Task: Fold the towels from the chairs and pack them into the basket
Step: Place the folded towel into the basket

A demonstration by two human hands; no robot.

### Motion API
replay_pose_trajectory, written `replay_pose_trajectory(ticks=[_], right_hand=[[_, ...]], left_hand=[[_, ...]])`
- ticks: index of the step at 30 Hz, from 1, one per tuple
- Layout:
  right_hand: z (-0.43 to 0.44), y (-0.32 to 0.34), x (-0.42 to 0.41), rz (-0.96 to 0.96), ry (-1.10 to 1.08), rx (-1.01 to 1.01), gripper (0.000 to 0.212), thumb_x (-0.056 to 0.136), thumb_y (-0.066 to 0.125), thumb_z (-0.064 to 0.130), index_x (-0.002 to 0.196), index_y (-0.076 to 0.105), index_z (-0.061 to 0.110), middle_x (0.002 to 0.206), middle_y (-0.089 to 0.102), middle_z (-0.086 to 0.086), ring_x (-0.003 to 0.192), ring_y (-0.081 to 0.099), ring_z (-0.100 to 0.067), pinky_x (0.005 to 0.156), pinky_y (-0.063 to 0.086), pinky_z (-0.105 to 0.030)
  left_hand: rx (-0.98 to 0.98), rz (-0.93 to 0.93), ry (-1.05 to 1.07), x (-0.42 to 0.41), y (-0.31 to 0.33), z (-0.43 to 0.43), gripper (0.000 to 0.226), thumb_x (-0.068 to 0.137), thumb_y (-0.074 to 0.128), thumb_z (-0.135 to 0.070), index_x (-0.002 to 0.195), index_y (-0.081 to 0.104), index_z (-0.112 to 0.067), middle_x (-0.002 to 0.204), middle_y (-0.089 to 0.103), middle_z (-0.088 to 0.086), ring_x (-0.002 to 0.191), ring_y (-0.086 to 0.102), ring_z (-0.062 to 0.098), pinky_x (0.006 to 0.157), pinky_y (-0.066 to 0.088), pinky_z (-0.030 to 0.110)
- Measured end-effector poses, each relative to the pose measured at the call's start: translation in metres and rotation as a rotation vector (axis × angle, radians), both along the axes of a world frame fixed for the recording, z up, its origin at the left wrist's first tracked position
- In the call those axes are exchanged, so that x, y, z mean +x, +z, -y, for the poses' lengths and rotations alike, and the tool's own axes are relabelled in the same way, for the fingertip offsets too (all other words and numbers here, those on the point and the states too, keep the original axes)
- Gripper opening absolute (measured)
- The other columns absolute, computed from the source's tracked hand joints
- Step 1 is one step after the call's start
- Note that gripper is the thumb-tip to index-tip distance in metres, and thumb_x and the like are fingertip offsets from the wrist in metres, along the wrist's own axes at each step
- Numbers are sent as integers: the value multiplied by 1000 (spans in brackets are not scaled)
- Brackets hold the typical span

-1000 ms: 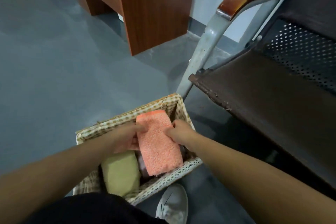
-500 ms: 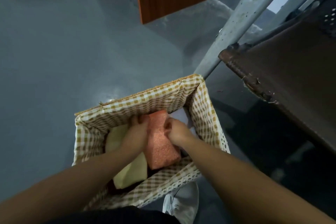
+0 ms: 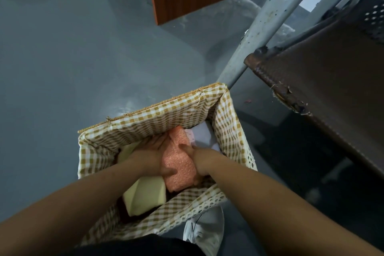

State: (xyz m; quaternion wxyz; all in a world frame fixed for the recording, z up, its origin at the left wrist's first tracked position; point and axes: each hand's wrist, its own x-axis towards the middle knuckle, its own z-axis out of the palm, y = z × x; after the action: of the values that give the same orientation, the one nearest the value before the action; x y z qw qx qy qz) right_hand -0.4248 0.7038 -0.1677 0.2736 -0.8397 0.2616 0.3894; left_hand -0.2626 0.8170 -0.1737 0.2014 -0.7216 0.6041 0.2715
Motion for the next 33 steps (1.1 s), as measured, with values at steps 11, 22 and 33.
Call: replay_pose_trajectory(ticks=[11, 22, 33], right_hand=[[12, 186, -58, 740, -558, -302, 41, 98, 53, 35, 133, 54, 13, 132, 58, -4, 122, 54, -22, 100, 46, -40], [36, 384, -306, 903, -911, -851, 37, 94, 57, 33, 127, 58, 15, 123, 61, -5, 112, 59, -20, 97, 47, -36], [6, 355, -591, 477, -1317, -1057, 46, 90, 60, 24, 133, 55, 8, 133, 53, -15, 123, 51, -32, 97, 45, -40]], left_hand=[[-293, -222, 99, -13, 194, 61, 41, 94, 59, -43, 127, 56, -19, 121, 64, -3, 112, 60, 19, 96, 45, 28], [-857, -354, -63, -241, 399, 138, 18, 93, 58, -29, 105, 63, -16, 109, 69, 6, 103, 62, 25, 92, 50, 36], [-616, -584, -419, -547, 348, 173, 22, 89, 61, -28, 99, 66, -9, 99, 67, 6, 93, 60, 22, 76, 48, 32]])
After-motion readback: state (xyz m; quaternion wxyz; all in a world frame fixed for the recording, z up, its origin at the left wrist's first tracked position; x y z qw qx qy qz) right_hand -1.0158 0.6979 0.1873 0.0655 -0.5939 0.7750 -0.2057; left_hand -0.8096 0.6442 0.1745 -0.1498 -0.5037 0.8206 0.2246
